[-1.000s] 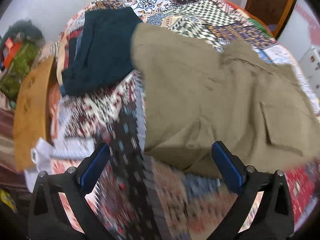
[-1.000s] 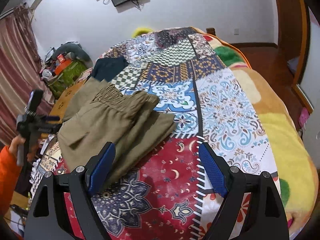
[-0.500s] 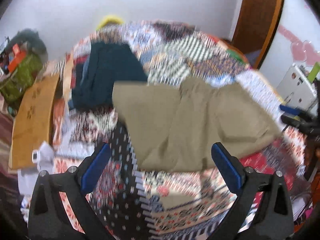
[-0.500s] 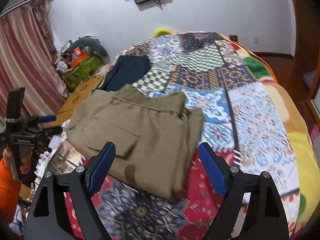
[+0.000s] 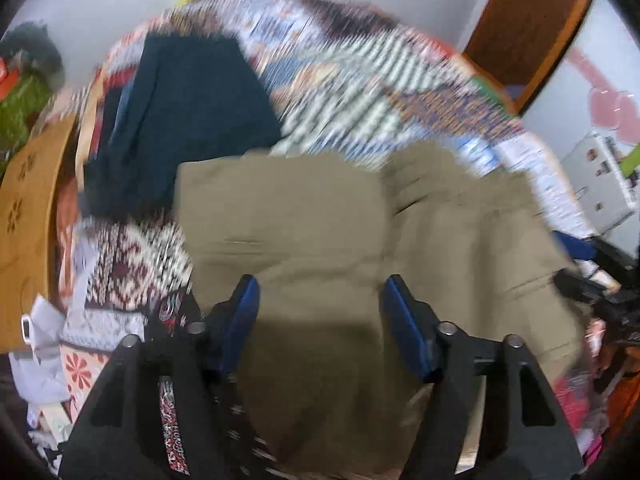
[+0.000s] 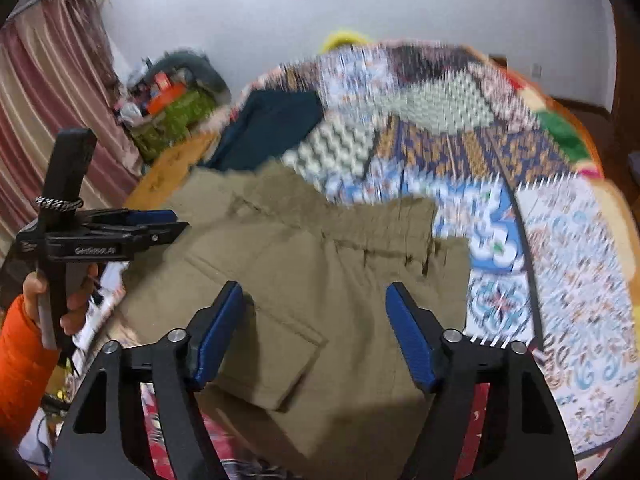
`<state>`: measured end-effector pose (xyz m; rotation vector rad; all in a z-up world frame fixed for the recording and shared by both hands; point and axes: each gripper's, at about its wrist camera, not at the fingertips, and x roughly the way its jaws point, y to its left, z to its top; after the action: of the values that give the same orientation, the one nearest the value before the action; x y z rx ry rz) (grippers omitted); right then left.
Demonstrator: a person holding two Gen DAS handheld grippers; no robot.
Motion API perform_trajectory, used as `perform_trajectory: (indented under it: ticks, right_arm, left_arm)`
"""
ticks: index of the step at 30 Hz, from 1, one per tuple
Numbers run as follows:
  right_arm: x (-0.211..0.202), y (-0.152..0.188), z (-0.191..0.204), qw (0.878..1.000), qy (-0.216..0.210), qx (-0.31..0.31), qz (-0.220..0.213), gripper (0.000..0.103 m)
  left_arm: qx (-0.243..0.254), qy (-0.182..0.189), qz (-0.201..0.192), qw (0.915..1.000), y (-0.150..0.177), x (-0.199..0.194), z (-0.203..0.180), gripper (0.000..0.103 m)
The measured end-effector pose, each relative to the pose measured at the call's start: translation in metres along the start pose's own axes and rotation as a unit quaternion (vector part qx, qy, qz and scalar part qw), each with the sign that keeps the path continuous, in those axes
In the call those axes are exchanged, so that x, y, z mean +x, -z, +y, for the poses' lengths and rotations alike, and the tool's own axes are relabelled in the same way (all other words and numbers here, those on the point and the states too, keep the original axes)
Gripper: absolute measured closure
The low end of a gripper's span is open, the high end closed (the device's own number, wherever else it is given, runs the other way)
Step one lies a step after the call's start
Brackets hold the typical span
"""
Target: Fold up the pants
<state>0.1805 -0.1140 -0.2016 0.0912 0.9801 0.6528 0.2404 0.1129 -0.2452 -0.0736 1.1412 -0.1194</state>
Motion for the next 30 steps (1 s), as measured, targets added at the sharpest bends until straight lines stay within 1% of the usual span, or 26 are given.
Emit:
perform_trajectory:
  ticks: [2,5,7,9,13,16,20,22,24,27,30]
  right_arm:
    - [0.005,0.009,-0.006,1.0,-0.011,0.008,0.006,0.037]
    - [-0.003,0.016,-0.01,1.0,-0.012,0.01,-0.001,0.039]
    - [-0.008,0.02,-0.01,1.0,-0.004,0.006,-0.001,0.039]
    - [-0.014,0.025,-0.011,1.0,0.0,0.004,-0.001,0.039]
    - [-0.024,0.034,-0.013,1.0,0.018,-0.003,-0.002,0.039]
    - [-0.031,0.042,-0.02,0.999,0.033,0.007,0.001,0.039]
    - [-0.038,0.058,-0.038,0.999,0.034,0.039,0.012,0.039]
    - [-0.043,0.063,-0.045,0.998,0.034,0.05,0.013,0.039]
    - [-0.048,0.067,-0.047,0.998,0.035,0.055,0.012,0.039]
    - [-0.054,0.07,-0.047,0.998,0.042,0.054,0.011,0.039]
    - [-0.059,0.072,-0.047,0.997,0.059,0.048,0.014,0.039]
  left_arm:
    - [-0.017,0.031,-0.013,0.9993,0.011,-0.001,0.013,0.039]
    - [-0.005,0.022,-0.02,0.9995,0.025,-0.009,0.018,0.039]
    - [0.009,0.007,-0.025,0.9996,0.035,-0.015,0.018,0.039]
    - [0.012,-0.005,-0.029,0.9995,0.044,-0.02,0.021,0.037]
    - [-0.017,0.007,-0.032,0.9993,0.06,-0.027,0.037,0.035]
    - [-0.038,0.013,-0.034,0.9986,0.067,-0.031,0.042,0.035]
    - [-0.028,-0.025,-0.04,0.9985,0.078,-0.037,0.039,0.035]
    - [-0.03,-0.031,-0.039,0.9983,0.082,-0.04,0.042,0.035]
    - [-0.037,-0.035,-0.036,0.998,0.085,-0.044,0.047,0.035]
    - [-0.038,-0.056,-0.031,0.9972,0.09,-0.048,0.052,0.035]
    - [-0.045,-0.069,-0.03,0.9961,0.093,-0.055,0.058,0.035]
